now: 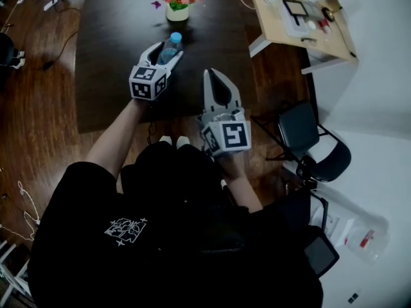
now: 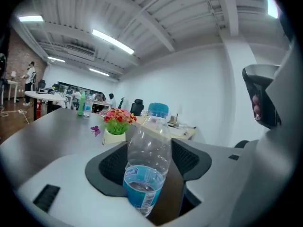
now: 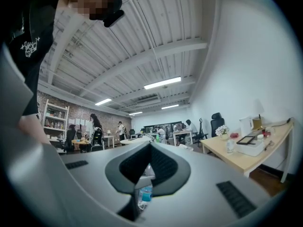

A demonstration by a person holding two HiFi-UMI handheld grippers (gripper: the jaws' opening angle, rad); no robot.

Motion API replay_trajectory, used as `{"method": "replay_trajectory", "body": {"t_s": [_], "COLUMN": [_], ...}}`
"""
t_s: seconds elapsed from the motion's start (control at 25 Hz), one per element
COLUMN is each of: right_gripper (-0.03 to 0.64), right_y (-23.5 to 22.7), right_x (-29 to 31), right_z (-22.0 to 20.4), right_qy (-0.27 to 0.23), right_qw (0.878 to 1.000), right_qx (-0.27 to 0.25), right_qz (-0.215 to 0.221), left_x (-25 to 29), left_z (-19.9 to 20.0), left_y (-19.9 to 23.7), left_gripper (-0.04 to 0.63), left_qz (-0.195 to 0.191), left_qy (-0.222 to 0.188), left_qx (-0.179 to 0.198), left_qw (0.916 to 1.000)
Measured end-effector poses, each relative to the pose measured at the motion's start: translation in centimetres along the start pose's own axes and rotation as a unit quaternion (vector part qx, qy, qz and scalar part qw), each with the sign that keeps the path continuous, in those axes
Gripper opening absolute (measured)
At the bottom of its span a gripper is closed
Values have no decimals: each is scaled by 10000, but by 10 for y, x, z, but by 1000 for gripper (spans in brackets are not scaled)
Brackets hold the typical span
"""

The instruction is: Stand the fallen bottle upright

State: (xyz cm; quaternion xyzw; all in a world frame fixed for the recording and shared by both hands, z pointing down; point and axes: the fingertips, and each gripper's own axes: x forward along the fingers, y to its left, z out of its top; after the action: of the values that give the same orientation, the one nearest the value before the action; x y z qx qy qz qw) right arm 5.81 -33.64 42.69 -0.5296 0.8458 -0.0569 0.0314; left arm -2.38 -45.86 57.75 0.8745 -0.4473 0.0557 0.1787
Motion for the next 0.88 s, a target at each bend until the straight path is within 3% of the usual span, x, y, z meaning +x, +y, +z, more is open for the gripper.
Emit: {"method": "replay_trajectory", "body": {"t_s": [0.12,0.28,0.6,0.88], "right_gripper": [23,23,23,24], "right_y": [4,4,11,18], "right_x": [0,-3,-2,-7], "right_z": [-6,-13,-11,1], "right_qy": [-13,34,6,18], "right_qw": [10000,10000,9997,9999], "right_qx": [-38,-53,-195,97], "right_qz": [56,27,126,109], "left_x": [-6,-13,-23,-73], "left_z": [-1,-6,-13,7], "left_y": [8,11,-3,-24], "left_gripper": [281,278,314,313], "left_qz": [189,377,362,419], "left_qy": [-310,-530,-363,-360], "left_qx": [-208,-158,331,536], "left_qw": [9991,9978,9981,9970]}}
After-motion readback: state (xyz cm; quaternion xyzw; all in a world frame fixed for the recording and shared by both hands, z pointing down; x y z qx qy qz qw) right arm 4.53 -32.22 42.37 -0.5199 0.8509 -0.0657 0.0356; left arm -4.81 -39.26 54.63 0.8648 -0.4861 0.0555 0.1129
